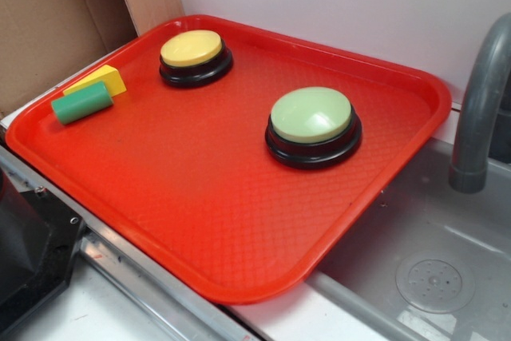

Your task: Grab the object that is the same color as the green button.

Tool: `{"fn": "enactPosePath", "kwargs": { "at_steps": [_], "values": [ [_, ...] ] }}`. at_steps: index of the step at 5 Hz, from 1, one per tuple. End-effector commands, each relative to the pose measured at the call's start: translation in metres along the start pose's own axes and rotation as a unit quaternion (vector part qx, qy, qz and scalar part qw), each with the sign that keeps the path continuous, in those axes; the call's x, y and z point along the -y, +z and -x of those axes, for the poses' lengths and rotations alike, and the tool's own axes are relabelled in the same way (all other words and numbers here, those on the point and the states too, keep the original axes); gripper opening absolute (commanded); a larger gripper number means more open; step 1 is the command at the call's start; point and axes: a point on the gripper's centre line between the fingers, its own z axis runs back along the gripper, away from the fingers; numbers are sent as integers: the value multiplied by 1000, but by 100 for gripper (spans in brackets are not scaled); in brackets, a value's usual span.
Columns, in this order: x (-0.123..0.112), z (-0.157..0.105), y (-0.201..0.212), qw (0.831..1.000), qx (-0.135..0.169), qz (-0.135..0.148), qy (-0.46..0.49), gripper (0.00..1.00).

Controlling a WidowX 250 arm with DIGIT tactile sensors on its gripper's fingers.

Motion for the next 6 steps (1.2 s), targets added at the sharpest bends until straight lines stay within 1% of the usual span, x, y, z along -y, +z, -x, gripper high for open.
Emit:
{"fn": "enactPosePath", "kwargs": {
  "at_steps": [1,2,3,4,5,6],
  "values": [
    [0,0,0,1000,0,0,0,100],
    [-13,-12,-17,999,25,-27,-2,100],
    [-30,-17,-35,999,28,-34,-7,100],
    [-57,-20,-61,998,39,-46,1,100],
    [-88,-20,-88,997,41,-61,-11,100],
    [-119,-22,-108,993,65,-100,0,100]
  ]
}}
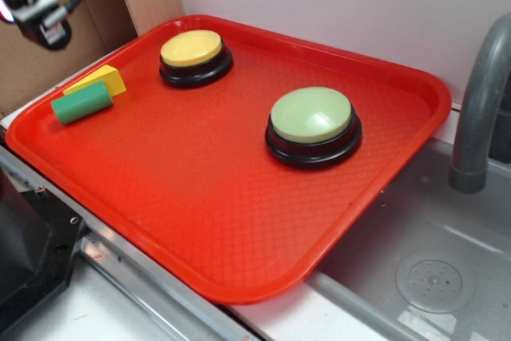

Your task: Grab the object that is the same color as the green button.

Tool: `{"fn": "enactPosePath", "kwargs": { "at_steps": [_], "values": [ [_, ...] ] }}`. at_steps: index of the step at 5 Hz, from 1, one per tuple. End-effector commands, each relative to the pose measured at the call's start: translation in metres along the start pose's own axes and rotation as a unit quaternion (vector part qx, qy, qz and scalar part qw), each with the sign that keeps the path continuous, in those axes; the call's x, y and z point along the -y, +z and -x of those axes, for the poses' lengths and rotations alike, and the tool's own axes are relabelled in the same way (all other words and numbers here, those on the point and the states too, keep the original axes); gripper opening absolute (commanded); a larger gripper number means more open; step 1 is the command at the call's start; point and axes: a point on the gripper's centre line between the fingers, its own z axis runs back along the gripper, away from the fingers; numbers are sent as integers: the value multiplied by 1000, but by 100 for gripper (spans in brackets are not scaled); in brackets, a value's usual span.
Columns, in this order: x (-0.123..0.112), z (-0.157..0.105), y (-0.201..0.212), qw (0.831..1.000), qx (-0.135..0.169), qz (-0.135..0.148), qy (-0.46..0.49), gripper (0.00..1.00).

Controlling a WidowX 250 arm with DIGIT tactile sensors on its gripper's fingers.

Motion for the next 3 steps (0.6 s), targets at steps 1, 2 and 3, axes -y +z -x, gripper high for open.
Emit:
{"fn": "enactPosePath", "kwargs": {
  "at_steps": [1,2,3],
  "values": [
    [-54,-5,-38,996,21,-72,39,100],
    [-65,-8,-57,994,5,-98,44,100],
    [-76,-11,-77,992,-3,-109,56,100]
  ]
}}
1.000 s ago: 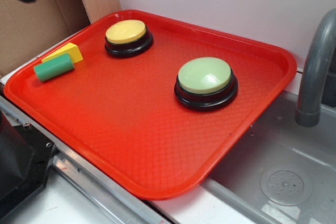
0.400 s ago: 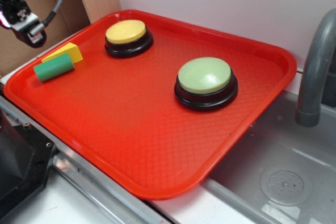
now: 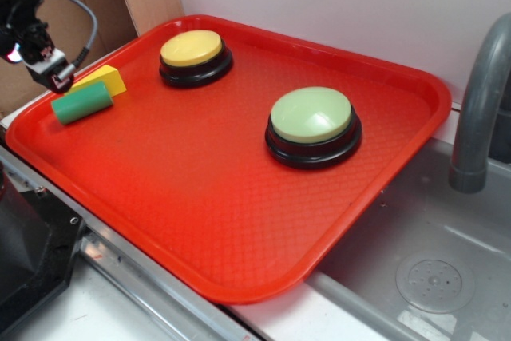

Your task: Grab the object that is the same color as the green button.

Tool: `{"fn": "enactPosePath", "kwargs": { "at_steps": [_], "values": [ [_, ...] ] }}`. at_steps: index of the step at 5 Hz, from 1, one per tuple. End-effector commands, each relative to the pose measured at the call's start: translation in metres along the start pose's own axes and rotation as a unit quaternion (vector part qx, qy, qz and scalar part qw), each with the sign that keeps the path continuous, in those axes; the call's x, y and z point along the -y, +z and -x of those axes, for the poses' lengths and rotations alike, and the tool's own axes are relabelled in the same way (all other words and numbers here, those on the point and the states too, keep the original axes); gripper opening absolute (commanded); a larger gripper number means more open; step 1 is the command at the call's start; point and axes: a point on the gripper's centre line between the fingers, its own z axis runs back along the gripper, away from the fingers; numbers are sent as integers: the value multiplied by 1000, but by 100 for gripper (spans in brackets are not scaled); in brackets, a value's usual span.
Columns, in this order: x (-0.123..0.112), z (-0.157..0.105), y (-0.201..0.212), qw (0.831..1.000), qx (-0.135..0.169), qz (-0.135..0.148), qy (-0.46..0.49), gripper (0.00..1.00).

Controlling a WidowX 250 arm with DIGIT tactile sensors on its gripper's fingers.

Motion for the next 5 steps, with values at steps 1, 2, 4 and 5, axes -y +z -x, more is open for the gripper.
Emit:
{"fn": "enactPosePath", "kwargs": {
  "at_steps": [1,2,4,5],
  "values": [
    [-11,-14,-27,1000,4,-13,10,100],
    [-4,-16,-43,1000,-5,-11,10,100],
    [-4,-2,-65,998,-33,5,43,100],
    [3,-3,-63,998,-26,20,53,100]
  ]
}}
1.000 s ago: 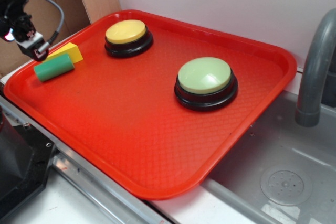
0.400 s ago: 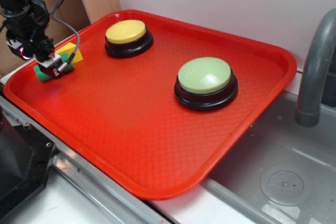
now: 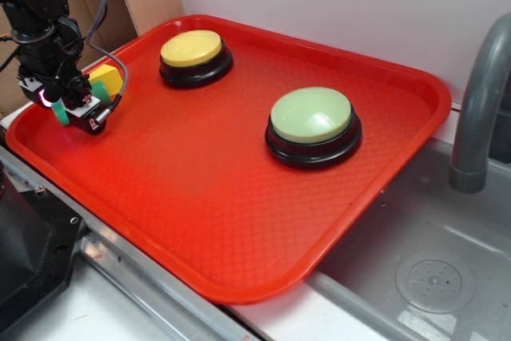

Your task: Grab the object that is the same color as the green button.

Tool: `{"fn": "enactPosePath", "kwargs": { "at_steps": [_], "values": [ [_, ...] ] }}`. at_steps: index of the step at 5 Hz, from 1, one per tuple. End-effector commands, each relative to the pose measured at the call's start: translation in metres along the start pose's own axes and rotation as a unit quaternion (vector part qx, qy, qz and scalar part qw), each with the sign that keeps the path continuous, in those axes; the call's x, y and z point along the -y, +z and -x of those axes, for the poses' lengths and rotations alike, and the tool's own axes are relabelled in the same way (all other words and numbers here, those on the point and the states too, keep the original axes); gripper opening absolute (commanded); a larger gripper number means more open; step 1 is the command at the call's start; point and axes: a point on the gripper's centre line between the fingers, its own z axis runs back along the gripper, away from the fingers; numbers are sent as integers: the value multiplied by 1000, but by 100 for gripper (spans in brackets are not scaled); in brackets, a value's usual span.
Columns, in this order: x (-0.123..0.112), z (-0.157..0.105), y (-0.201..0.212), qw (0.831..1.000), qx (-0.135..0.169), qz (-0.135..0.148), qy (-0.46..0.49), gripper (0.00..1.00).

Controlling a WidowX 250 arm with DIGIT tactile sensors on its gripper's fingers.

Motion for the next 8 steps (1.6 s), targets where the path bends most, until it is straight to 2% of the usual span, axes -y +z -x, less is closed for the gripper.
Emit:
{"fn": "enactPosePath", "kwargs": {
  "at_steps": [1,2,3,4,5,6,7,8],
  "values": [
    [3,6,0,998,1,24,49,0],
    [0,9,-4,996,-2,63,65,0],
    [0,8,-7,989,4,131,62,0],
    [9,1,3,989,8,138,52,0],
    [21,-6,32,988,16,146,42,0],
    [41,-12,76,990,15,139,25,0],
    [68,-12,104,988,21,152,-5,0],
    [103,-11,118,982,6,185,-46,0]
  ]
}}
